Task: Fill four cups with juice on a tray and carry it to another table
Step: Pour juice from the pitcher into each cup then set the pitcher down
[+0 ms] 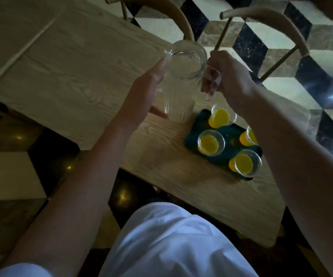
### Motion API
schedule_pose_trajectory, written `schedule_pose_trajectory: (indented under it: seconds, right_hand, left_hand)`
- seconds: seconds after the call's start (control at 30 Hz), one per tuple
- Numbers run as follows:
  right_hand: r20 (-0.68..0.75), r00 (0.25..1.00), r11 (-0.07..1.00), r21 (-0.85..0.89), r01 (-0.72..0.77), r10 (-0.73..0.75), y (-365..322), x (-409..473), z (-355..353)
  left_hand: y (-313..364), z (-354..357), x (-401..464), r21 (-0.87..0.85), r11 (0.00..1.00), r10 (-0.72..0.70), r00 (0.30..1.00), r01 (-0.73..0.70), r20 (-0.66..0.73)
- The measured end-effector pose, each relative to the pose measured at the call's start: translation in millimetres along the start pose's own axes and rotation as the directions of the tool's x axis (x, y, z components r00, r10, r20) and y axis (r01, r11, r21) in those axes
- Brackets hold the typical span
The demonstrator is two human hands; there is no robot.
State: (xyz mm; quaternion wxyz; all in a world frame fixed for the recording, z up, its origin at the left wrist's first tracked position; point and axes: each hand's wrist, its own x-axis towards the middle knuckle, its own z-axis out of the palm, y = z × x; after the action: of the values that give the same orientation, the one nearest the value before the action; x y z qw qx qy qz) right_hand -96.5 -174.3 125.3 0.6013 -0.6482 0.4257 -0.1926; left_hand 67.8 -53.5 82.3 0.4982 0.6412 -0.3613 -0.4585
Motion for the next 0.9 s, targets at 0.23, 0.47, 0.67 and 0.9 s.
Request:
schedule_pose_trajectory:
  seconds: [0.23,0.47,0.67,0.9]
  right_hand:
    - [0.025,0.998,0.998,-0.038,-0.058,0.059,40.1,34.6,30.3]
    - [0.015,0.993,0.986,-0.123,-0.113,0.115,50.4,51.2,56.7]
    - [0.006,0.987,0.98,-0.122,-0.157,0.159,53.5,67.1,63.3]
    - [-0.007,0.991,0.98,-0.141,-0.137,0.137,55.8,82.1,68.3]
  left_hand:
    - [-44.7,-23.7,16.1,-0.017,0.998,-0.061,0.998,0.06,-0.019]
    - [-72.5,-42.9,37.7,-0.106,0.989,-0.106,0.993,0.1,-0.052]
    - [-81.7,-52.1,55.8,-0.1,0.989,-0.12,0.991,0.113,-0.064]
    - [-89.6,-60.0,72.5,-0.149,0.983,-0.124,0.989,0.111,-0.082]
